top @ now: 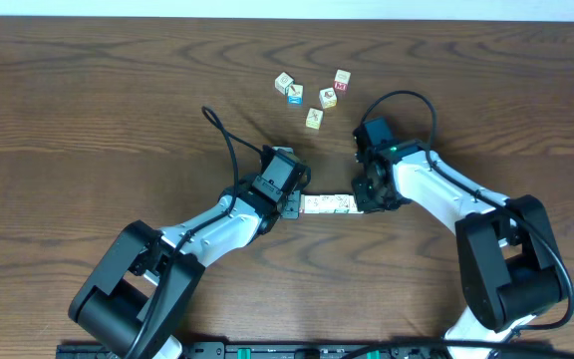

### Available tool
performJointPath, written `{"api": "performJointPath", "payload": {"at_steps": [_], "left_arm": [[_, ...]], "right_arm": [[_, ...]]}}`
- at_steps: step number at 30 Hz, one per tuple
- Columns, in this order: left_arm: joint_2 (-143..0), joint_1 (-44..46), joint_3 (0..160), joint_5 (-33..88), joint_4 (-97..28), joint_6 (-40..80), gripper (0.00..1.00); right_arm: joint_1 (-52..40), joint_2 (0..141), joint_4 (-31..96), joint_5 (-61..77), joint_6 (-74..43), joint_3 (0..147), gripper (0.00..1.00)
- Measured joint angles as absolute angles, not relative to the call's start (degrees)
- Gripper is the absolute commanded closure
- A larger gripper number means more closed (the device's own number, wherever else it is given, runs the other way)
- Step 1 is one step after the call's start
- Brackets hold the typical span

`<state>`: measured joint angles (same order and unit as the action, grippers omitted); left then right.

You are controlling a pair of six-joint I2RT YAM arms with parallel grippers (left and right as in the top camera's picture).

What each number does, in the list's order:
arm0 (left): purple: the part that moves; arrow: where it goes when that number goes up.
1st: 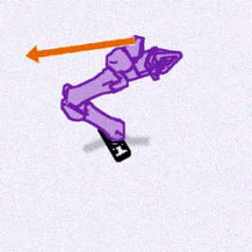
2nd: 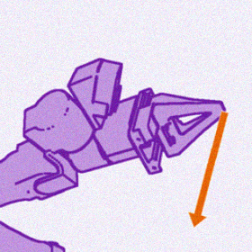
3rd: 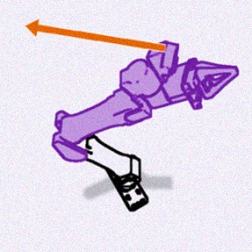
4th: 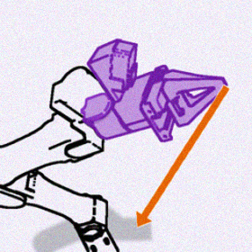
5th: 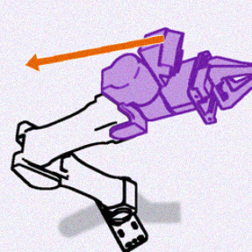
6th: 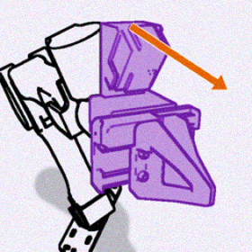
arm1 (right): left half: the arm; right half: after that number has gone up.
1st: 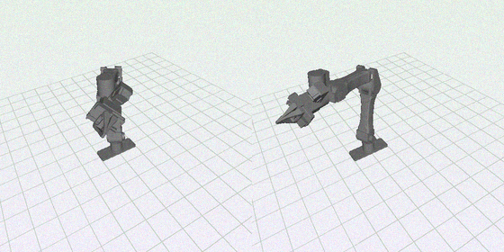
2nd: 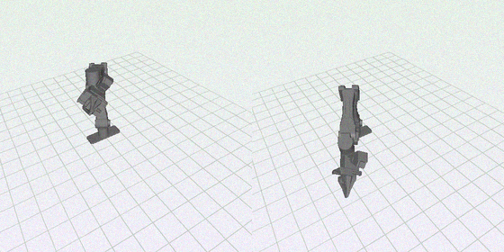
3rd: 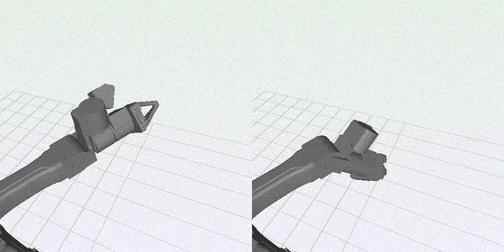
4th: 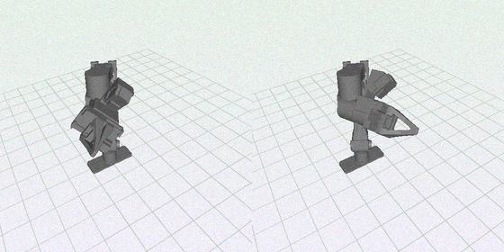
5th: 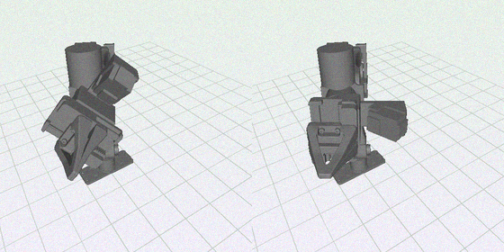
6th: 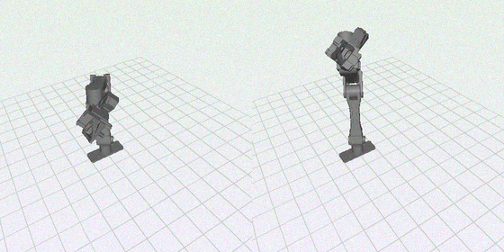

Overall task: Lift 5 blocks
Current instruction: 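Open both grippers and release the block row on the table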

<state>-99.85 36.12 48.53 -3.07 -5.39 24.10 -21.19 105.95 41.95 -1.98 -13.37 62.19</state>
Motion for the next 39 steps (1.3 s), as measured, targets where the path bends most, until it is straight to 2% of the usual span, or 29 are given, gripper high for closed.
{"api": "performJointPath", "payload": {"at_steps": [9, 14, 18, 24, 28, 33, 39], "left_arm": [[-99.9, 36.2, 48.6, -3.2, -5.4, 23.6, 0.67], [-99.9, 36.2, 48.6, -5.4, -5.3, 22.8, 0.53], [-99.9, 36.2, 48.6, -9.5, -5.1, 22.4, 0.48], [-99.3, 36.2, 48.6, -16.1, -1.0, 20.2, 0.42], [-96.2, 36.2, 48.6, -17.7, 0.5, 17.1, 0.28], [-89.4, 36.2, 48.6, -18.6, 0.8, 15.8, 0.2], [-80.9, 36.2, 48.6, -18.8, 0.7, 15.2, 0.2]], "right_arm": [[-18.7, 106.0, 42.0, -2.4, -13.3, 62.2, 0.77], [-17.8, 106.0, 40.8, -3.8, -13.2, 62.2, 0.71], [-17.5, 106.0, 37.5, -4.6, -13.2, 62.2, 0.65], [-17.5, 106.0, 29.3, -5.1, -13.0, 62.2, 0.5], [-17.5, 106.0, 24.3, -7.0, -12.9, 62.3, 0.28], [-17.5, 106.0, 18.1, -11.0, -12.8, 62.4, 0.01], [-17.5, 106.0, 10.3, -13.4, -12.4, 62.5, 0.01]]}}
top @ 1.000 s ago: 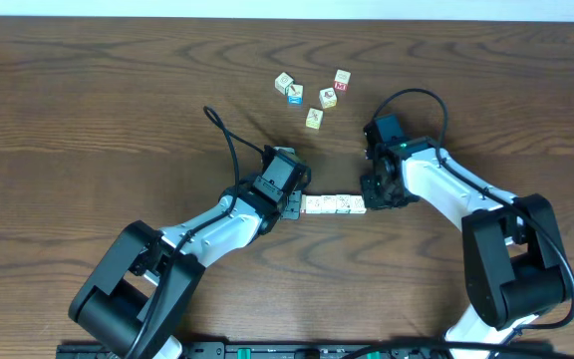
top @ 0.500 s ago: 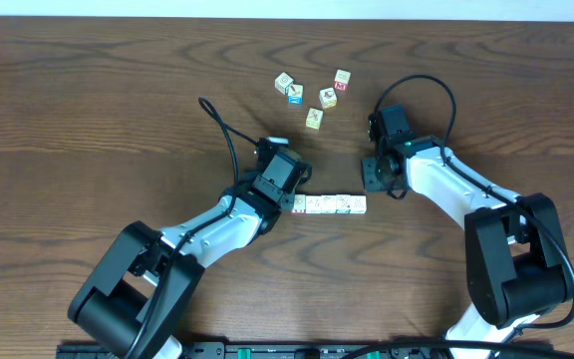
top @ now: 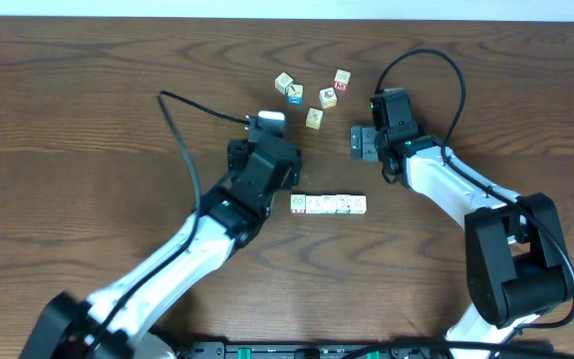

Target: Lift 5 blocks

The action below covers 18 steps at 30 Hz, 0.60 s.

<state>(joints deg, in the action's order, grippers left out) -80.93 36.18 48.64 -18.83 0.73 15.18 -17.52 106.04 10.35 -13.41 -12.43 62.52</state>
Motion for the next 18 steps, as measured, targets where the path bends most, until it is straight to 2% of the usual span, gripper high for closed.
{"api": "performJointPath", "payload": {"at_steps": [10, 18], "left_arm": [[-71.3, 36.2, 48.6, -15.4, 0.6, 3.9, 0.19], [-69.9, 36.0, 48.6, -13.4, 0.8, -1.3, 0.18]], "right_arm": [[-16.2, 106.0, 3.6, -15.3, -12.4, 62.5, 0.01], [-15.7, 106.0, 9.1, -17.1, -12.4, 62.6, 0.01]]}}
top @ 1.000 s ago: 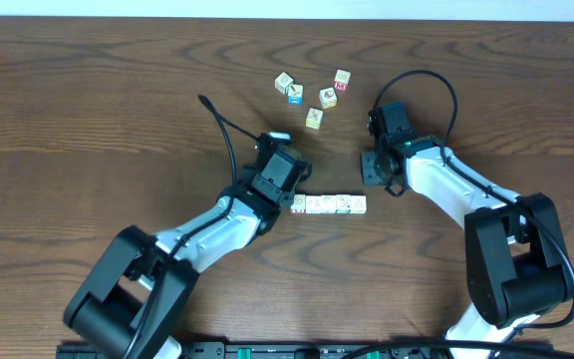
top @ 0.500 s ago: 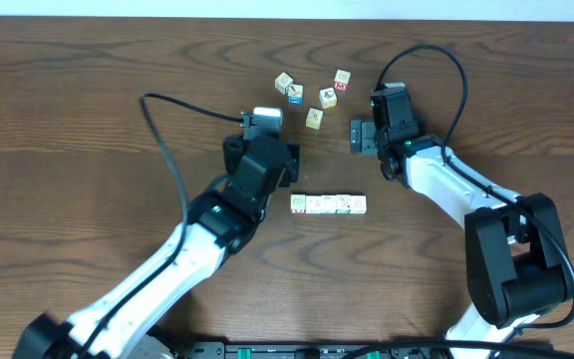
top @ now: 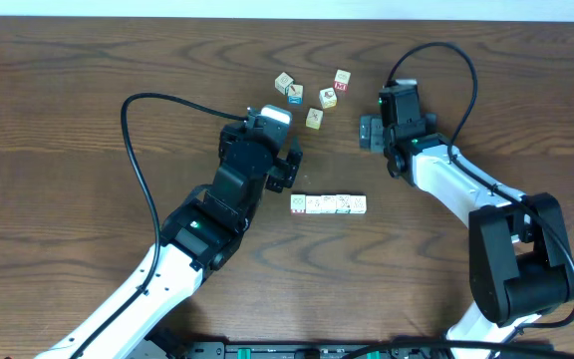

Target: Lift 5 blocks

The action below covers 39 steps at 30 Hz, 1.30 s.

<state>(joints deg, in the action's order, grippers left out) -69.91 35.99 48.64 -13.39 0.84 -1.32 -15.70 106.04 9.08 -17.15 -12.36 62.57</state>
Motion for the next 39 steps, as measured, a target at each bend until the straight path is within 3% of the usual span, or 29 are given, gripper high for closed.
{"api": "performJointPath", "payload": {"at_steps": [11, 22, 29, 39], "left_arm": [[-69.0, 35.9, 48.6, -13.3, 0.4, -3.3, 0.18], [-67.6, 36.0, 48.8, -10.6, -8.2, -4.8, 0.18], [-66.8, 34.7, 48.8, -12.2, -1.8, -4.8, 0.18], [-57.7, 23.8, 48.8, -7.3, 6.7, -5.0, 0.17]], "right_arm": [[-15.7, 106.0, 12.0, -17.6, -12.4, 62.6, 0.01], [-15.7, 106.0, 12.0, -17.6, -12.4, 62.6, 0.01], [-15.7, 106.0, 12.1, -17.6, -12.4, 62.6, 0.01], [-15.8, 106.0, 12.1, -17.7, -12.4, 62.6, 0.01]]}}
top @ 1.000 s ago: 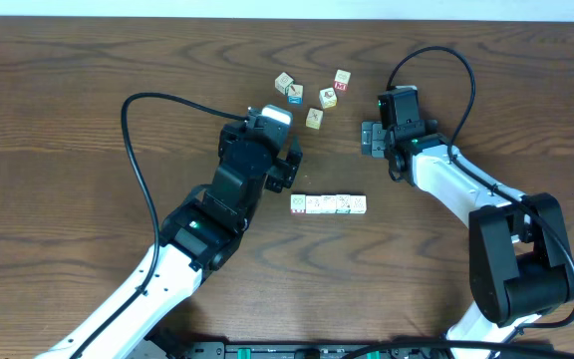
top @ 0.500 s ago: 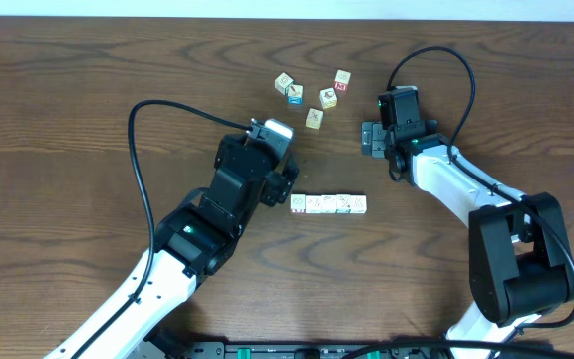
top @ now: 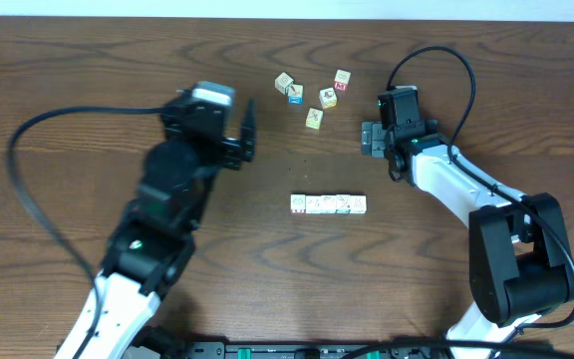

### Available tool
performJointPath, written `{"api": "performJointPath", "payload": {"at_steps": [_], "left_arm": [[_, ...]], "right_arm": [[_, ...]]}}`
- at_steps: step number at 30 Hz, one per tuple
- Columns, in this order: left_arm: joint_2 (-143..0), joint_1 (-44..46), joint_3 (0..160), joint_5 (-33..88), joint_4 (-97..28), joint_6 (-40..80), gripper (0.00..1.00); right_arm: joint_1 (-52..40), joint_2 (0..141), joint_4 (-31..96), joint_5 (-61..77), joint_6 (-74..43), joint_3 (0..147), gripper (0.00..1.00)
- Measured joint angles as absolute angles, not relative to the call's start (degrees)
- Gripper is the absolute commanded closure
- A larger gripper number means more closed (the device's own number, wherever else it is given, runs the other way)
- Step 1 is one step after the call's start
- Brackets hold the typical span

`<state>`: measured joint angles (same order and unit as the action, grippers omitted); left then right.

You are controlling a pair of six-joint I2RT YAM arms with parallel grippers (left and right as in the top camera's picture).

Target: Lift 5 blocks

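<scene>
A straight row of small wooden blocks (top: 328, 204) lies on the table at centre, with nothing touching it. My left gripper (top: 249, 130) hangs high above the table, up and to the left of the row, pointing right. It shows only as a slim dark shape, so its jaws cannot be read. To the upper right of the row is my right gripper (top: 366, 140), pointing left and well clear of the blocks. Its jaws cannot be made out from above either.
Several loose lettered blocks (top: 314, 119) are scattered at the back centre, between the two grippers. The left arm's black cable (top: 28, 160) loops over the left of the wooden table (top: 88, 60). The right arm's cable (top: 436, 60) arcs at the back right.
The left arm has risen and swung further left, from just above the row's left end to well away from it. The right gripper and the row are almost unchanged.
At first both grippers were at table level, one against each end of the block row. Then both were drawn back, leaving the whole row lying alone. The left arm has kept rising and moving left, while the right gripper has stayed near the loose blocks.
</scene>
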<state>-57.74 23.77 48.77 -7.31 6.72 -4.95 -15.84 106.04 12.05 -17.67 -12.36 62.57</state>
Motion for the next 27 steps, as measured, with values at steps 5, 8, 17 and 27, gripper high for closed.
{"api": "performJointPath", "payload": {"at_steps": [5, 8, 17, 27], "left_arm": [[-51.5, 19.3, 48.6, -4.3, 6.8, -5.0, 0.17], [-45.6, 18.2, 46.4, -3.3, 7.1, -5.0, 0.17], [-28.4, 14.8, 31.2, -2.7, 11.6, -5.0, 0.17], [-12.7, 12.1, 14.8, -2.7, 19.0, -4.9, 0.17]], "right_arm": [[-16.3, 106.0, 12.1, -17.7, -12.4, 62.6, 0.01], [-16.3, 106.0, 12.1, -17.7, -12.4, 62.6, 0.01], [-16.4, 106.0, 12.1, -17.7, -12.4, 62.6, 0.01], [-16.6, 106.0, 12.1, -17.7, -12.4, 62.6, 0.01]]}}
